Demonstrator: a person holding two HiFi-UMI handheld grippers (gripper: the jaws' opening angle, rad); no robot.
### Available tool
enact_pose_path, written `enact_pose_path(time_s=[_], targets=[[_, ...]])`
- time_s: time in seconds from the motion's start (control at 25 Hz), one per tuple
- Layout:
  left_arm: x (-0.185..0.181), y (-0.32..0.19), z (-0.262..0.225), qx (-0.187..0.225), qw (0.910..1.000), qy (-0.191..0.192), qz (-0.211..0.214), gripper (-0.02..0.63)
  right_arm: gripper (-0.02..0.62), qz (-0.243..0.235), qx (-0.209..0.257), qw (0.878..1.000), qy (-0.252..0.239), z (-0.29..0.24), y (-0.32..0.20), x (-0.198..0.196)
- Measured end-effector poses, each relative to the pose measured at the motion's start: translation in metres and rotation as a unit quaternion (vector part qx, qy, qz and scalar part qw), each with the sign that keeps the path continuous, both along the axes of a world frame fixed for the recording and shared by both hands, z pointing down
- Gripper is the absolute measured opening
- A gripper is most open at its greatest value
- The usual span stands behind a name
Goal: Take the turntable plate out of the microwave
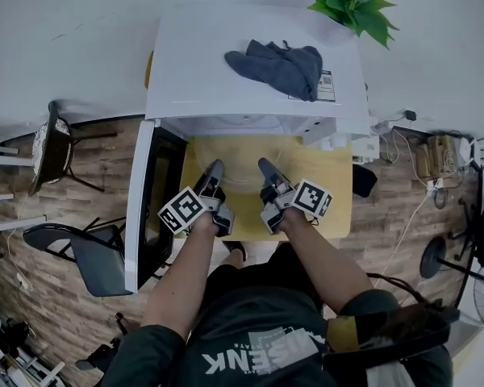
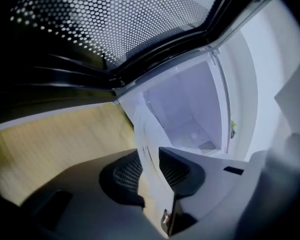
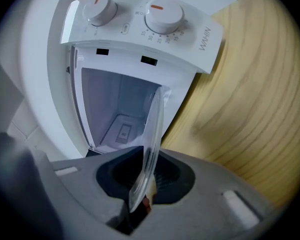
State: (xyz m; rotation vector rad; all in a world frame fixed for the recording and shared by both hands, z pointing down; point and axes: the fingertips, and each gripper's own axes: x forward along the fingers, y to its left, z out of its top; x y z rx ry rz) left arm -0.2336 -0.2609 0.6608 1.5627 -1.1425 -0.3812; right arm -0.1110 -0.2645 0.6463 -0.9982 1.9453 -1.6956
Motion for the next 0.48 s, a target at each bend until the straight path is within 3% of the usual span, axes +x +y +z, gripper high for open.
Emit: enact_pose_path(time_s=[0.2,0.32,0.48], targets=[[0.001,0.013,-0.004,0.006,0.9999,-0.015,0.005,0.098,0.055,-0.003,0.008,1.0,0.015,-0.004,0.011,0.001],[0.0,0.02,-0.009,0.01,0.9998,-0.017,0.005,0.1,0.058,-0.008,0.019,0.998,0.054,-0.008,0.016,0.005],[0.0,0.03,-0.018,0.015,0.9996,-0.021,0.013,0.1,0.064,-0.004,0.027,0.999,0.028,-0.018,0.024,0.0]])
